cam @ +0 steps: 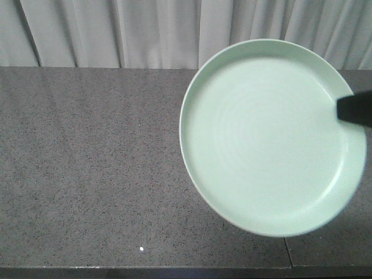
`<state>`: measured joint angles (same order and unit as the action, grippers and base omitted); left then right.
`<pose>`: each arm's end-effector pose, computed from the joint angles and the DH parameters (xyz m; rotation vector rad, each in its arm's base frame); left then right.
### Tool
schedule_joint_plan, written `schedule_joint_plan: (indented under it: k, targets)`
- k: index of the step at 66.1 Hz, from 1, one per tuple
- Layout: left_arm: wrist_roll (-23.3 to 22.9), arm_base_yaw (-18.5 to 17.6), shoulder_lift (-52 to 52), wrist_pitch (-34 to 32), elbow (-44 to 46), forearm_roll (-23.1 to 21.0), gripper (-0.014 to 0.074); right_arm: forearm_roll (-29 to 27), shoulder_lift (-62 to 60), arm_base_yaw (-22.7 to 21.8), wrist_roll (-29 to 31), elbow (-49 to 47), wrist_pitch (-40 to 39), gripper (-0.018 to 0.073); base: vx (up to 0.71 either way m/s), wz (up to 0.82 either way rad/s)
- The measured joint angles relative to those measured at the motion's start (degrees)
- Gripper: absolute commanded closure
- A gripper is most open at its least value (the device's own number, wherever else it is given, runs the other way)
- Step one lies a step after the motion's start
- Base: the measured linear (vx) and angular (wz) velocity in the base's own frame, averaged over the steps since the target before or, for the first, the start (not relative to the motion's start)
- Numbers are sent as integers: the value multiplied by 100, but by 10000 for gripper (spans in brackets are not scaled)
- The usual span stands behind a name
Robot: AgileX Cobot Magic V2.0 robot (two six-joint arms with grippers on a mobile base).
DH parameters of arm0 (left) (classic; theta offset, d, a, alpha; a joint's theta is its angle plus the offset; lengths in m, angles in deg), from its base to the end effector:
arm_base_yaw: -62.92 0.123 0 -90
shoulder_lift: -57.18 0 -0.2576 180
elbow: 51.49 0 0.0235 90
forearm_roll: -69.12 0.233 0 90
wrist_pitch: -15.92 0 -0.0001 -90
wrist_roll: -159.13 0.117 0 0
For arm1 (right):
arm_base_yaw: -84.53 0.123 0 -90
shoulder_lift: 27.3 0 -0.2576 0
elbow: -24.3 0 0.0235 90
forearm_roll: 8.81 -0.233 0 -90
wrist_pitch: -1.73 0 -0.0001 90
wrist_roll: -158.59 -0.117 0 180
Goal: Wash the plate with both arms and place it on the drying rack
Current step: 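Close the right gripper on the plate rim and lift it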
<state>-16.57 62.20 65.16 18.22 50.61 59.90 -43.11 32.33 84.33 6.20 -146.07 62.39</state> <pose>0.0925 -0.0019 0.2026 -0.0512 1.5382 -0.0830 0.1629 0.0569 0.3912 -0.4514 2.0802 0.4627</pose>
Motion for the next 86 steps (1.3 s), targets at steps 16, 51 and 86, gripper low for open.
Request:
schedule_joint_plan:
  k: [16,51,86]
  targets:
    - [0,0,0,0,0,0,602,462,-2456,0,-798,1780,-331,566,0,0]
    - [0,0,0,0,0,0,602,1650,-3664,0,-2059,2620,-279,564,0,0]
    - [0,0,0,0,0,0,602,1650,-3664,0,-2059,2620,-279,564,0,0]
